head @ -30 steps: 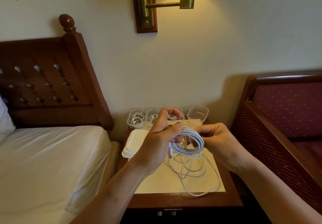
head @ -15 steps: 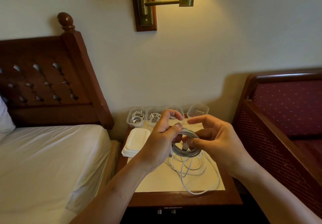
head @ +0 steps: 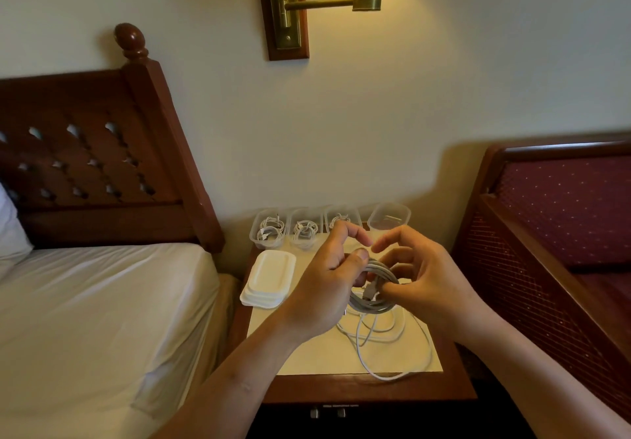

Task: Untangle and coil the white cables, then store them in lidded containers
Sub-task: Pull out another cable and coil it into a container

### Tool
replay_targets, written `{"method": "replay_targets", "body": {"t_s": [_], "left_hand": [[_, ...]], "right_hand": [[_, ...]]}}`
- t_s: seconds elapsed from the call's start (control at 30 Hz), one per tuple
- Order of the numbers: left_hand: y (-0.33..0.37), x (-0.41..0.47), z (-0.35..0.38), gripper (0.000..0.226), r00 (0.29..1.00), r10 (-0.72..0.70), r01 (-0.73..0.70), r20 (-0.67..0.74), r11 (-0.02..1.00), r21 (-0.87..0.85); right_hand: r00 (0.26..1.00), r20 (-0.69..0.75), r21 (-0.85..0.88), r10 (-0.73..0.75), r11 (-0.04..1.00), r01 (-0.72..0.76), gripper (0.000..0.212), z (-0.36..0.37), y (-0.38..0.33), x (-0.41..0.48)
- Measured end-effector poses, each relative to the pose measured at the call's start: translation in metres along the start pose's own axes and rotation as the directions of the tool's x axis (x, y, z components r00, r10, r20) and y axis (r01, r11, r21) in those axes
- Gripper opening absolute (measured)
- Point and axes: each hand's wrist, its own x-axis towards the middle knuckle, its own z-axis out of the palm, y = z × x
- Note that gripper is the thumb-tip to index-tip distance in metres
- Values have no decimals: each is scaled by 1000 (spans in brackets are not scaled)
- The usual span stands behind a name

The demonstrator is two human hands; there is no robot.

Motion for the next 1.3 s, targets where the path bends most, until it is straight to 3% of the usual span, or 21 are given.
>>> {"method": "replay_targets", "body": {"t_s": [0.1, 0.2, 0.33, 0.43, 0.57, 0.63, 0.73, 0.8, 0.93, 1.03, 1.17, 1.3], "left_hand": [[-3, -1, -3, 12, 1000, -2, 2, -22, 1000, 6], [-4, -1, -4, 10, 999, 7, -7, -42, 1000, 20], [-2, 1, -4, 10, 998, 12, -12, -66, 1000, 6], [-1, 3, -3, 13, 998, 35, -33, -60, 999, 34], [5, 3, 0, 13, 999, 22, -21, -28, 1000, 19], [6, 4, 0, 16, 998, 42, -41, -50, 999, 25], [4, 7, -2, 16, 996, 52, -51, -76, 998, 20], [4, 7, -2, 11, 995, 41, -42, -86, 999, -8], [1, 5, -3, 11, 997, 32, -32, -77, 999, -1], [3, 2, -4, 13, 999, -2, 1, -48, 1000, -31], [8, 1, 2, 12, 999, -33, 32, -19, 998, -53], [7, 2, 3, 11, 998, -44, 43, -36, 998, -40]], "right_hand": [[997, 50, 64, 64, 996, -67, 53, 1, 2, -2], [998, 3, -79, 56, 995, -56, 52, 5, 7, -4], [966, -228, -103, -121, 990, 100, 38, 20, 13, -8], [844, -432, -123, -319, 948, 295, 33, 34, 19, -10], [786, -568, 115, -244, 922, 369, 46, 47, 22, -10], [829, -530, 222, -177, 915, 338, 40, 44, 18, -10], [957, -288, 483, 15, 865, 132, 32, 27, 12, -4], [987, -138, 551, 78, 835, 11, 37, 19, 11, -2], [998, -30, 358, -48, 932, 56, 39, 10, 11, -6], [992, 33, 310, -123, 945, 107, 49, 5, 13, -12], [975, -42, 231, -219, 947, 222, 55, 5, 13, -14], [931, -116, 38, -346, 935, 352, 40, 9, 19, -12]]}}
